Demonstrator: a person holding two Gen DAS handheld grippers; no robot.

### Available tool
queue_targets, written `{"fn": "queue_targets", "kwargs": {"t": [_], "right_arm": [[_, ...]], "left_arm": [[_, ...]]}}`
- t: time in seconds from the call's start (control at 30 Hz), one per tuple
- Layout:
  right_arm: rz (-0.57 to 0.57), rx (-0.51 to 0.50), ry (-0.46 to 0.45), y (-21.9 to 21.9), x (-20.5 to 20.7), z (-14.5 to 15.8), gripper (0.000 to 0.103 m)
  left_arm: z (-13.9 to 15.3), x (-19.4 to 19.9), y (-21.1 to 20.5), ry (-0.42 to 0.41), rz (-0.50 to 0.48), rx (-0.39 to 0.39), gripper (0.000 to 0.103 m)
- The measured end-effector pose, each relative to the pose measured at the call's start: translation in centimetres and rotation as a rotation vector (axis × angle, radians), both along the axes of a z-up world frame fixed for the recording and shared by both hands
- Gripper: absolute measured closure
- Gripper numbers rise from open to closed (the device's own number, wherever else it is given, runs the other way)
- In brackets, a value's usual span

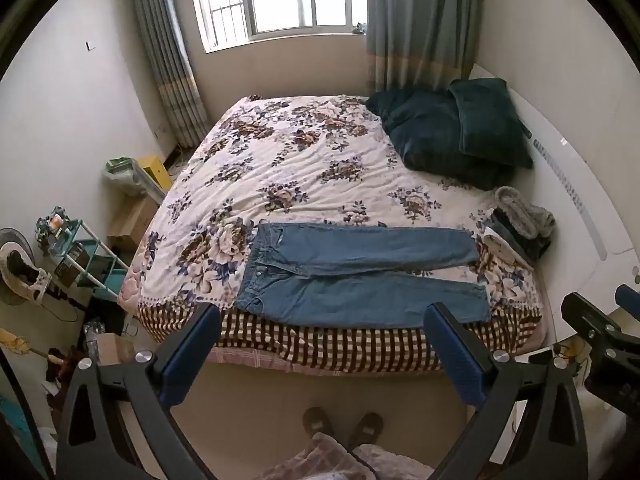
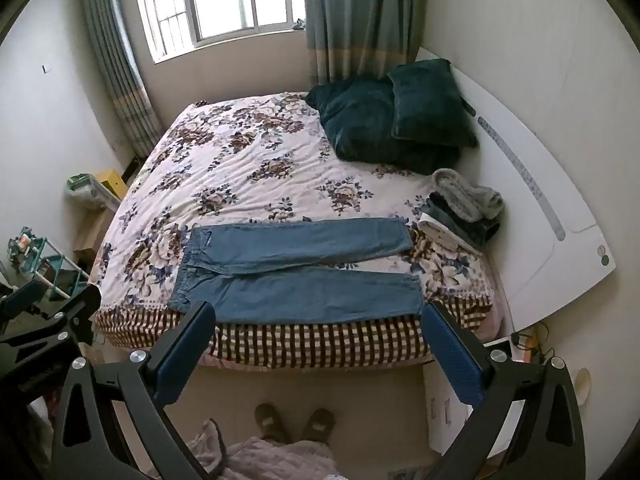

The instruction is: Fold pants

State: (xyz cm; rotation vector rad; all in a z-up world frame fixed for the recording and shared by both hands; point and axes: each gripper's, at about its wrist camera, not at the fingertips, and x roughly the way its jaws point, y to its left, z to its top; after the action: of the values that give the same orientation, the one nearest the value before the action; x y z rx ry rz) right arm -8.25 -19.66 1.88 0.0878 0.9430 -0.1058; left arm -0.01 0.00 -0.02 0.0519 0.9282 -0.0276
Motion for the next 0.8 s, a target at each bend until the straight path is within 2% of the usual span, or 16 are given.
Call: {"fn": "queue_targets", "kwargs": {"t": [0.4,0.53,0.8], "right_arm": [[0.014,0.006,-0.019,-0.3,0.9,1.6,0.000],[0.014,0.003,-0.029,-0.2,0.8,1.9,0.000],[0.012,-0.003,-0.035,-0.2,0.9,2.5,0.000]], "left_arm": [[0.1,0.4,0.3,-0.017,-0.005,0.005,0.000],[1.4,0.6,-0.5,-0.019,-0.006,0.012,0.000],[1.7,0.5,-0.7,-0.027,-0.012,0.013,0.000]]}}
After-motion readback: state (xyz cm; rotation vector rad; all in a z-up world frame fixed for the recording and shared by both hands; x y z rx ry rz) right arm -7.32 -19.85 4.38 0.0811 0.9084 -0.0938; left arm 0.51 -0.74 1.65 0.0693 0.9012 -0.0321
